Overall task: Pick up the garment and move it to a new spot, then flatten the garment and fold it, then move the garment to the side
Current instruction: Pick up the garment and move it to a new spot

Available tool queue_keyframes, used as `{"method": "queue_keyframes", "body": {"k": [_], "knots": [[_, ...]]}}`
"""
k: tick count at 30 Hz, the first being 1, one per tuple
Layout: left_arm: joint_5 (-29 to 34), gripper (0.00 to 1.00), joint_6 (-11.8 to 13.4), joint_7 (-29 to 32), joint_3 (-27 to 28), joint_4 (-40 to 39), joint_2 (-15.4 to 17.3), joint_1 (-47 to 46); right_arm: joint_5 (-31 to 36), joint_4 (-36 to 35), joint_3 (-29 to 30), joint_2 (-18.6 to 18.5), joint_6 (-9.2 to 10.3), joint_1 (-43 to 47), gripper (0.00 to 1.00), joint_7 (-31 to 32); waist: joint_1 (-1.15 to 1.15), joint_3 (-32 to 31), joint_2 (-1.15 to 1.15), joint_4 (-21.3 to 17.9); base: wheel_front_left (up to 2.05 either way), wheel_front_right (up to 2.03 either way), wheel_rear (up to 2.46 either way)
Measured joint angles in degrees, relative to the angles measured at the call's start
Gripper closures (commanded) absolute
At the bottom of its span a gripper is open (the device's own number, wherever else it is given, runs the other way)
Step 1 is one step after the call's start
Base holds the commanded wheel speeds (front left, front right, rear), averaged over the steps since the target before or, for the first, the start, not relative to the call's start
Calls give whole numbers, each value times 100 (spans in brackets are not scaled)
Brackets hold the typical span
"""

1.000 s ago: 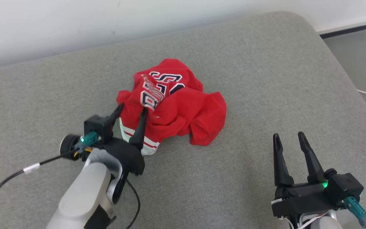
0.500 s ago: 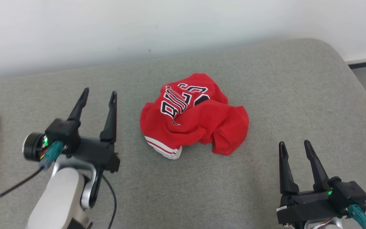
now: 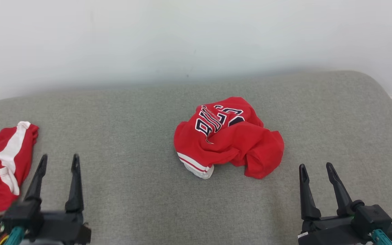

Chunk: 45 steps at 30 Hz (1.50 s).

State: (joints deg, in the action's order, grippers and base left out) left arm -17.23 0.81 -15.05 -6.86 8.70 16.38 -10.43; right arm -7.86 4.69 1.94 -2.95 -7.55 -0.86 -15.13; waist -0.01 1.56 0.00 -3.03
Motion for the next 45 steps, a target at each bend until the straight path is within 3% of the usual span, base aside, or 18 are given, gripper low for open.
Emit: {"method": "queue_keyframes", "body": {"k": [7,18,35,45], "knots": [[212,0,-35,0,498,-468,-132,806,27,2,19,-1,0,81,0,0,0,-148,0,141,0,0,0],[582,0,-143,0,1090,-754,-697,1578,36,74,33,0,0,159,0,0,0,-284,0,207,0,0,0],[1367,0,-386,0,1061,-542,-887,1666,137,220,109,-1,0,235,0,0,1,-282,0,162,0,0,0],[1410,0,-437,0,1069,-467,-957,1657,159,294,91,-1,0,257,0,0,1,-298,0,175,0,0,0]]}}
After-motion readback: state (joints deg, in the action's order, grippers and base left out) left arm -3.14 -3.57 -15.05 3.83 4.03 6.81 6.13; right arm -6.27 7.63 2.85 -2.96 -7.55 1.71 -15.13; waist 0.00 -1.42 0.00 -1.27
